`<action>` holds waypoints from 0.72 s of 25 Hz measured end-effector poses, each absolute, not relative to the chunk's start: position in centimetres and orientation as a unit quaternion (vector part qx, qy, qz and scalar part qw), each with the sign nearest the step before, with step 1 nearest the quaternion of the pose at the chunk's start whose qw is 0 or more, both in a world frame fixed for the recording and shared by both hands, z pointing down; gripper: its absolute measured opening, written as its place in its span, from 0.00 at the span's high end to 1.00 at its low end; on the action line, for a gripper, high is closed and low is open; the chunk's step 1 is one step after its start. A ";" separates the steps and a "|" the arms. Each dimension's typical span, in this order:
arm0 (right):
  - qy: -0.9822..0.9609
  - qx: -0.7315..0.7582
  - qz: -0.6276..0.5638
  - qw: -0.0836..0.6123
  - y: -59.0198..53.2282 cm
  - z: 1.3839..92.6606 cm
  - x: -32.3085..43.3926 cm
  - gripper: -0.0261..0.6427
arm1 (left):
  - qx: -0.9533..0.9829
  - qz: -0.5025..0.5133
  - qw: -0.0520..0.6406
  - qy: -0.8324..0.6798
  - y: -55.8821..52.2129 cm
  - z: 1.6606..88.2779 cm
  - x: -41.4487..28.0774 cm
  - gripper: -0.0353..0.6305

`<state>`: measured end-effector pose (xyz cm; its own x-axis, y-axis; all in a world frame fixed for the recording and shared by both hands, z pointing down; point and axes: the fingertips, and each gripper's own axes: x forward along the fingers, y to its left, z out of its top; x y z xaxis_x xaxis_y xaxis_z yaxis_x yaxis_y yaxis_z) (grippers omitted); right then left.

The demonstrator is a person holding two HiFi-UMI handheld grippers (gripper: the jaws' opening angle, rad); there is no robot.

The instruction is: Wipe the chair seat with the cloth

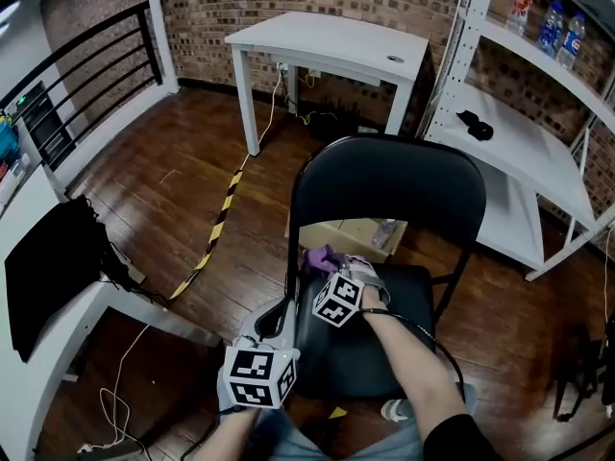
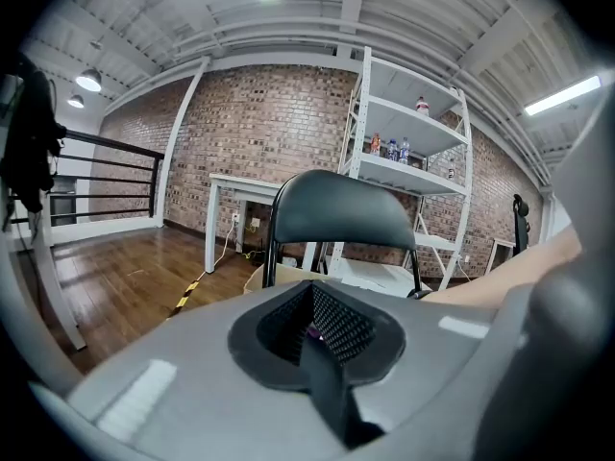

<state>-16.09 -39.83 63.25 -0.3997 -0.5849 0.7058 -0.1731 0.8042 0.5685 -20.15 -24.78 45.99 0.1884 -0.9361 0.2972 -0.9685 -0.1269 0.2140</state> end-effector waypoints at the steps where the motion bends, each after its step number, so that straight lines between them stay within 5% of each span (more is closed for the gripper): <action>1: -0.809 0.231 -0.208 0.500 -40.0 63.8 -16.3 0.81 | 0.748 0.046 0.182 -0.637 -24.9 46.1 -20.4 0.94; 18: -0.810 0.187 -0.191 0.521 -33.0 67.0 -15.7 0.81 | 0.761 0.047 0.166 -0.625 -23.4 45.8 -19.1 0.94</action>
<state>-15.74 -33.01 66.97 -0.3868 -0.5016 0.7738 -0.1030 0.8573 0.5043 -19.10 -23.43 45.84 0.2132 -0.9364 0.2787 -0.9674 -0.1623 0.1945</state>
